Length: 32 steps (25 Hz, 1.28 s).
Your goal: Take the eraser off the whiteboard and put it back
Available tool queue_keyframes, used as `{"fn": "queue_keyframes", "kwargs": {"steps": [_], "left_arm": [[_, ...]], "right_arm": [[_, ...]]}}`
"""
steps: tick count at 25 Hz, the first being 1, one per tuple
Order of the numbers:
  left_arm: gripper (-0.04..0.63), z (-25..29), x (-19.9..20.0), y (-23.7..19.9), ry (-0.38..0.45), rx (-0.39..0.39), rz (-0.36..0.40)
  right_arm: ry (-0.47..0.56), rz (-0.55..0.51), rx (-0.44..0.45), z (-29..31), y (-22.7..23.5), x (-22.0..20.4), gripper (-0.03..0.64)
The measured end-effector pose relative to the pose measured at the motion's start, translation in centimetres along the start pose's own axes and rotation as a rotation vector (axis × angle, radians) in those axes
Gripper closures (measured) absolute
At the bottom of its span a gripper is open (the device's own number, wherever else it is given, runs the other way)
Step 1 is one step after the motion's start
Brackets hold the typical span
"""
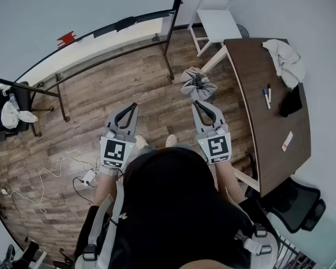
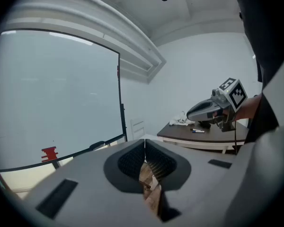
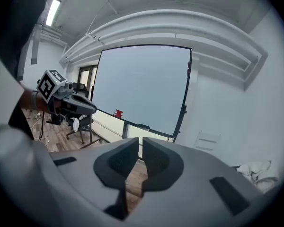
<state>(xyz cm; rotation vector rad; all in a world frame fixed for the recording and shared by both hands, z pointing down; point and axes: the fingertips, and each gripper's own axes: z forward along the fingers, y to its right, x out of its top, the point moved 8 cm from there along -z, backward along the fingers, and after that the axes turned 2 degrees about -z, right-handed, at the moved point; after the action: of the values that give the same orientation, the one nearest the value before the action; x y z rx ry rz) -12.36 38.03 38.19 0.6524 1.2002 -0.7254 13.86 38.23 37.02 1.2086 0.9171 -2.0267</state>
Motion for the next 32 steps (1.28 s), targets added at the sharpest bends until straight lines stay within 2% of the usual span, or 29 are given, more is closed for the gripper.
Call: {"fn": "queue_keyframes", "kwargs": {"steps": [14,21,27,32], "left_arm": [[0.586,0.7,-1.4,-5.7,-0.005,-0.063,0.002],[0.586,1.5,-1.9,-8.9,-0.041,-0.069,0.053],[0.586,5.6,-1.7,-9.8,-0.060,-0.028,0.042],[0.586,11.7,-0.6,-9.9,-0.096,0.030,0.037]], "right_arm": [[-0.049,-0.006,-0.059,4.8,-2.1,2.3,0.582],[-0.053,-0.018,-0.070,8.2,-2.2,3.5,0.581],[-0.031,-0.020,-0.031,12.1,2.0,2.7,0.581],[0.003,-0.015,0.033,15.9,8.5,1.4,0.581]]}}
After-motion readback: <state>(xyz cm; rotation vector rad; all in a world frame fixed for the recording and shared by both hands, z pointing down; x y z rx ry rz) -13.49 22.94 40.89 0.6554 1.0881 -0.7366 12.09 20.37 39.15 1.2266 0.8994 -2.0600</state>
